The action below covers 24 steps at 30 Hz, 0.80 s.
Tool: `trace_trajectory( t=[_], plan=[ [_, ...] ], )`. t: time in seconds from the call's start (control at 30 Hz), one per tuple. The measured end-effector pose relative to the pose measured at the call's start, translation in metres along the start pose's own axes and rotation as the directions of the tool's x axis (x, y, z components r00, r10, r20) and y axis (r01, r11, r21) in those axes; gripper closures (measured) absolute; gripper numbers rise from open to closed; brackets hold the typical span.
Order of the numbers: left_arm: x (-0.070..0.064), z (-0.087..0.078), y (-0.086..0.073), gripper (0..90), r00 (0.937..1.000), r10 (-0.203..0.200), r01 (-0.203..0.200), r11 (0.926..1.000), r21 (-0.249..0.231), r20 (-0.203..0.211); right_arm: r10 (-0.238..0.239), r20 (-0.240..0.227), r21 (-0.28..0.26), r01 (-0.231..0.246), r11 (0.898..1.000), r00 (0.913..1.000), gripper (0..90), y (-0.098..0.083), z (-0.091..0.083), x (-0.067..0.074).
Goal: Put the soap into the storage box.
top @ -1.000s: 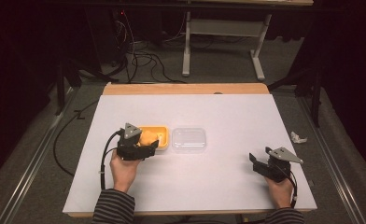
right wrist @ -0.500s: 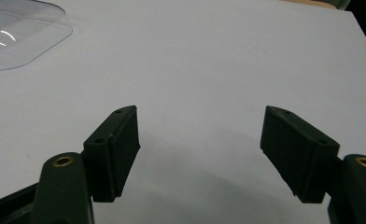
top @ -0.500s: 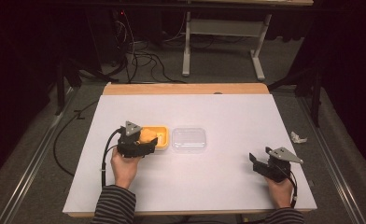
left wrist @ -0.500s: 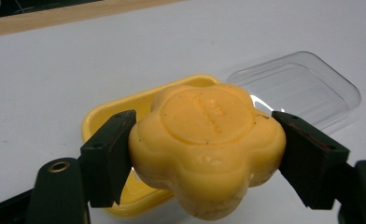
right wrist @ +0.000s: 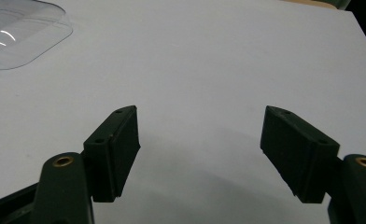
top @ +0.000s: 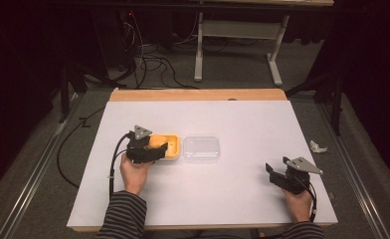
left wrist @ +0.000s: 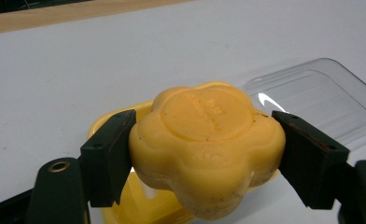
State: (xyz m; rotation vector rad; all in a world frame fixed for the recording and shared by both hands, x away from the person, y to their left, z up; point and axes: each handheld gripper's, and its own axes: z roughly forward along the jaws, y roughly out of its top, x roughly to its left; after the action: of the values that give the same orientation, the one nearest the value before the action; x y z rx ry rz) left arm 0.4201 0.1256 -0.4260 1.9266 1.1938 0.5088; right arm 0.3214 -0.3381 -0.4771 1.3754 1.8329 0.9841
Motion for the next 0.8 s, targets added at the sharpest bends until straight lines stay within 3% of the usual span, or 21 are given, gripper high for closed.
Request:
trace_trajectory(
  t=[0.33, 0.8],
  plan=[
    [0.006, 0.014, -0.002, 25.7, 0.9995, -0.016, 0.016, 0.9994, 0.030, -0.027, 0.000, -0.001, 0.000, 0.000, 1.000, 1.0000, 28.6, 0.000, 0.000, 0.000],
    [0.007, 0.031, -0.006, 25.7, 0.9992, -0.025, 0.027, 0.9979, 0.059, -0.033, 0.001, -0.001, -0.003, -0.001, 1.000, 1.0000, 28.6, 0.000, 0.000, 0.000]
  ],
)
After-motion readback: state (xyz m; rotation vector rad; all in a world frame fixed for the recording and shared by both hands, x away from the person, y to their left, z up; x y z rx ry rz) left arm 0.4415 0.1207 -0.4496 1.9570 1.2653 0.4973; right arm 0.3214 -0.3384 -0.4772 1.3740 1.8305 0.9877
